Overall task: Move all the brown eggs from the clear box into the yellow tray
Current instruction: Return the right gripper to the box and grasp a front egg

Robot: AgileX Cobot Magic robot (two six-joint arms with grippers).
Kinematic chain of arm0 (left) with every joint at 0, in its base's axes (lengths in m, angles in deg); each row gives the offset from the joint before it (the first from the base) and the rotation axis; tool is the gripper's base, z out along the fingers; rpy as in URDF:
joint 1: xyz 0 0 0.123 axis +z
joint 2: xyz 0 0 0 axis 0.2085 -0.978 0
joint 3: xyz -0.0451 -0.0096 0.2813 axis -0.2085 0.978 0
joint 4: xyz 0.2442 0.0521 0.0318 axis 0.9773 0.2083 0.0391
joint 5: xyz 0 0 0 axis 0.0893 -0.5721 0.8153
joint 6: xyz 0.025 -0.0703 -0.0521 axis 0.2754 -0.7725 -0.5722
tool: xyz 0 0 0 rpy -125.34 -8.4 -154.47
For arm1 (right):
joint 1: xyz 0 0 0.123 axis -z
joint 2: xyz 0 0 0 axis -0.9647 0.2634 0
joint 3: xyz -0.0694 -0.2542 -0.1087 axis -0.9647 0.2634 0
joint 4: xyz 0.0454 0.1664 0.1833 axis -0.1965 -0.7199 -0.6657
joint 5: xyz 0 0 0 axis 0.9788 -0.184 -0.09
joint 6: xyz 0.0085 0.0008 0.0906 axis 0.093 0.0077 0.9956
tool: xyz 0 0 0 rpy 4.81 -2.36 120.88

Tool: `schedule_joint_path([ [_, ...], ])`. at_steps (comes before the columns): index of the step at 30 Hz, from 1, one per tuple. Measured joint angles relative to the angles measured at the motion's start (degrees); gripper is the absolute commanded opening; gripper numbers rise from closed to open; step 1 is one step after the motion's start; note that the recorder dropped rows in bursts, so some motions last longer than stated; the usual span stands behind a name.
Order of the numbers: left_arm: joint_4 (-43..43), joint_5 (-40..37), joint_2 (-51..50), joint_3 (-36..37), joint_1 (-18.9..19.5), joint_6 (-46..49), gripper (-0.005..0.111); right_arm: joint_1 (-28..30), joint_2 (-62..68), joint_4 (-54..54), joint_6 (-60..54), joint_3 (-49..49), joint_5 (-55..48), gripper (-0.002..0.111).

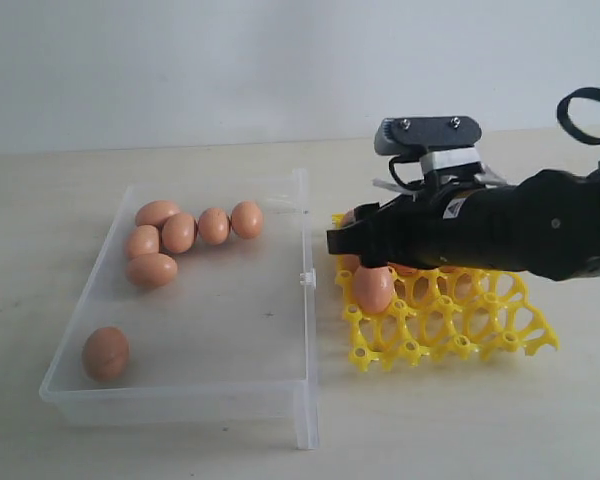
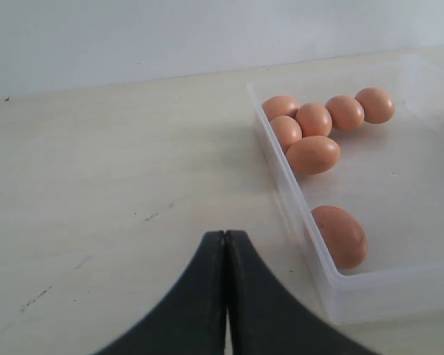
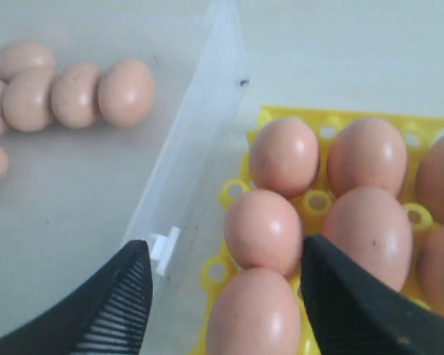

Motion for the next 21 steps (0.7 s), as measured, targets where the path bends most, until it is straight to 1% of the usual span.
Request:
schedule_joint_path([
  [2,0.0,0.0,0.0,0.0,0.0,0.0,0.000,0.0,-1.9,0.0,0.0,-0.5,-1.6,0.052],
  [4,0.0,0.0,0.0,0.0,0.0,0.0,0.000,0.0,-2.9,0.0,0.0,-2.5,-5.9,0.050],
  [5,0.0,0.0,0.0,0.0,0.0,0.0,0.000,0.0,-2.7,0.0,0.0,-5.8,-13.0,0.050],
  [6,0.0,0.0,0.0,0.0,0.0,0.0,0.000,0.0,-2.3,0.0,0.0,-7.4,-16.1,0.050],
  [7,0.0,0.0,0.0,0.0,0.0,0.0,0.000,0.0,-0.9,-0.6,-0.8,-10.8,-22.5,0.050],
  [8,0.0,0.0,0.0,0.0,0.0,0.0,0.000,0.0,0.4,-2.6,-3.0,-13.5,-28.0,0.050],
  [9,0.0,0.0,0.0,0.0,0.0,0.0,0.000,0.0,2.5,-7.3,-7.6,-17.0,-33.7,0.050],
  [11,0.0,0.0,0.0,0.0,0.0,0.0,0.000,0.0,6.0,-20.1,-18.4,-22.5,-41.7,0.050],
  [13,0.0,0.0,0.0,0.0,0.0,0.0,0.000,0.0,8.5,-27.4,-23.3,-26.1,-45.1,0.050],
  [15,0.0,0.0,0.0,0.0,0.0,0.0,0.000,0.0,12.2,-32.0,-25.7,-31.5,-47.1,0.050],
  [19,0.0,0.0,0.0,0.0,0.0,0.0,0.000,-0.1,17.8,-35.3,-25.7,-38.2,-50.3,0.050],
  [21,0.0,0.0,0.0,0.0,0.0,0.0,0.000,-1.0,21.5,-36.2,-25.6,-42.5,-51.1,0.050],
])
